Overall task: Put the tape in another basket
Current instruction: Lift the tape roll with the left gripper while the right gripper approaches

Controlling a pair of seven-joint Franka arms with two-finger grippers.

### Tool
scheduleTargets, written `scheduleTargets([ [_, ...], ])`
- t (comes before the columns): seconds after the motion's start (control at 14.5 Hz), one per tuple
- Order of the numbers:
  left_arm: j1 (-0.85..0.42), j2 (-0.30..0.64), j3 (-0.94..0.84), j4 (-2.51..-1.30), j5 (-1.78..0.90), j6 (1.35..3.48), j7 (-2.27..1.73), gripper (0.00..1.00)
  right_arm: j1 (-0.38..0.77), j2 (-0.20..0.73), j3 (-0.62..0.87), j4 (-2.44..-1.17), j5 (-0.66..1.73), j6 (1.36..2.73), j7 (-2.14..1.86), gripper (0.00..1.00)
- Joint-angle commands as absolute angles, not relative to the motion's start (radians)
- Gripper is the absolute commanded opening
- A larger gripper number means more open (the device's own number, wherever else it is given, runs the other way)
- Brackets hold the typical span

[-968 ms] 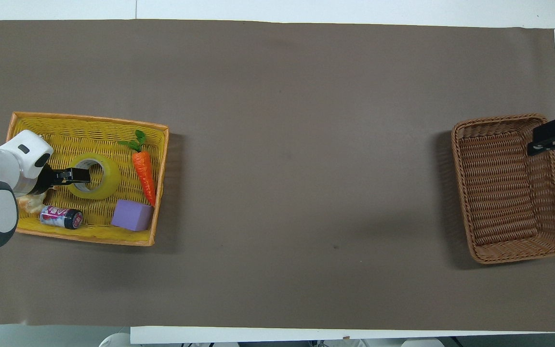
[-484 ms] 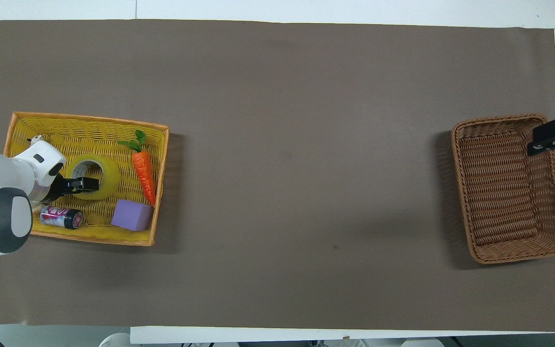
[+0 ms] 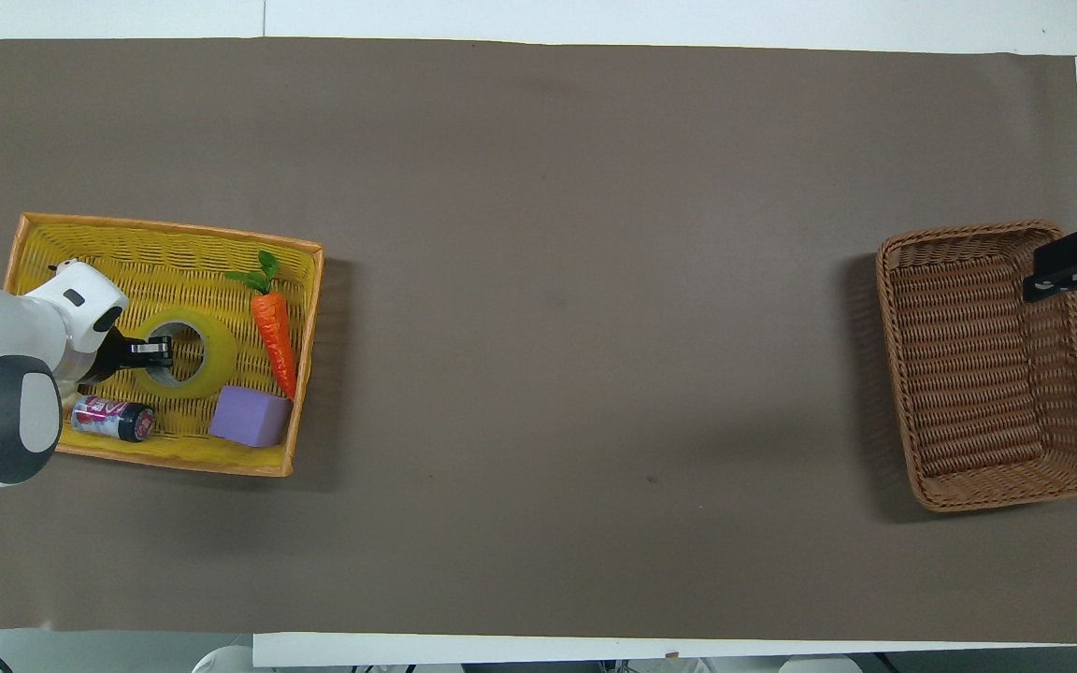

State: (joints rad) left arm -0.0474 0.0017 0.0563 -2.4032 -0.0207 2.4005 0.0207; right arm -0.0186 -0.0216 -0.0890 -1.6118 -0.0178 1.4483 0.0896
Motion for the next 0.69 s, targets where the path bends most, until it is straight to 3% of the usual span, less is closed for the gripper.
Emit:
scheduleTargets([
  [0.0,-0.049,0.035,0.063,-2.277,-0.005,2.301,0.025,0.00,-0.025,-0.040,-0.084,-1.631,-0.018,1.445,0.081,0.99],
  [0.21,-0.072,0.058,0.052,-2.131,-0.024,2.151,0.026,0.00,-0.025,-0.040,-0.084,-1.631,-0.018,1.445,0.081,0.99],
  [0.62,-0.303,0.058,0.055,-1.952,-0.322,2.059,-0.217,0.00,-0.025,-0.043,-0.084,-1.635,-0.018,1.419,0.081,0.99],
])
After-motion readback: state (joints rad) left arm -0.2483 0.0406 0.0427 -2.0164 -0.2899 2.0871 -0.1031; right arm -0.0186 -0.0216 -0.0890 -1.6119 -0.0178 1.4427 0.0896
